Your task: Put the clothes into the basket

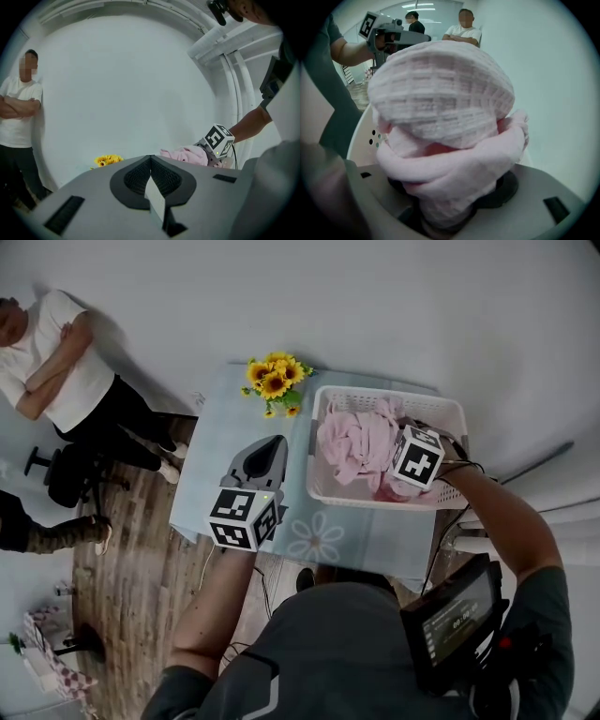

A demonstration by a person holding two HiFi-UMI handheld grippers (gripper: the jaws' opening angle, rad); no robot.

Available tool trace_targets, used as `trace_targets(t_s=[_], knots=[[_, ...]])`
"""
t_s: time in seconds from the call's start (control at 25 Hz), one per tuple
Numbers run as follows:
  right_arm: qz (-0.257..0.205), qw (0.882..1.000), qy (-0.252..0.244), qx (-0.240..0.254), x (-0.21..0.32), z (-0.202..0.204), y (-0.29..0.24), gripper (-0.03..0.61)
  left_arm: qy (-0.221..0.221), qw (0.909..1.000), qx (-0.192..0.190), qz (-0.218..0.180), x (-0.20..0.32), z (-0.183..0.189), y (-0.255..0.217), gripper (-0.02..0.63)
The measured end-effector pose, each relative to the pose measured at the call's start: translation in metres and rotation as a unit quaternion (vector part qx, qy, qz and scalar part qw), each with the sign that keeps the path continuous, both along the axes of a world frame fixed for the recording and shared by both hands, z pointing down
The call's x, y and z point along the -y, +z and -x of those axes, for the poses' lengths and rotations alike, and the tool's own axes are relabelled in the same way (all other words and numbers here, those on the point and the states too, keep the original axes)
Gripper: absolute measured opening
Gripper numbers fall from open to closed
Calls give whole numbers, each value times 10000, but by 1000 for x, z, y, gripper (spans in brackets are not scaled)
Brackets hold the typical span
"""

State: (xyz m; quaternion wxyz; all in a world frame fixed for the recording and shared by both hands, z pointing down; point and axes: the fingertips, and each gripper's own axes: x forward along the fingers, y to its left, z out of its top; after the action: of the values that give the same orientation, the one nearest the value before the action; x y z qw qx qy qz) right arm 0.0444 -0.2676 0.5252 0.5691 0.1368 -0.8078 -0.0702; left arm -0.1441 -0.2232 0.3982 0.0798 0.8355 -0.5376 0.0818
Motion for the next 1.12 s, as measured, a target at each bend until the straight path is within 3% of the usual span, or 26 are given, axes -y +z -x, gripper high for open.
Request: trace_targets(t_s=[0.2, 0.36, 0.76, 1.12], knots=[[516, 9975, -298, -377, 39, 8, 81, 324, -124, 9996, 162, 192, 42, 10, 45, 9], [846, 9935, -381, -661, 35, 7, 120, 324, -196, 9992, 142, 306, 40, 15, 55, 9], [1104, 9789, -938, -1442, 5, 0, 165, 325, -226, 9984, 136, 502, 25, 16, 62, 9], [1164, 9703, -1060, -1838, -3, 5, 177, 337, -281, 9982, -15, 538, 17, 17, 65, 9]])
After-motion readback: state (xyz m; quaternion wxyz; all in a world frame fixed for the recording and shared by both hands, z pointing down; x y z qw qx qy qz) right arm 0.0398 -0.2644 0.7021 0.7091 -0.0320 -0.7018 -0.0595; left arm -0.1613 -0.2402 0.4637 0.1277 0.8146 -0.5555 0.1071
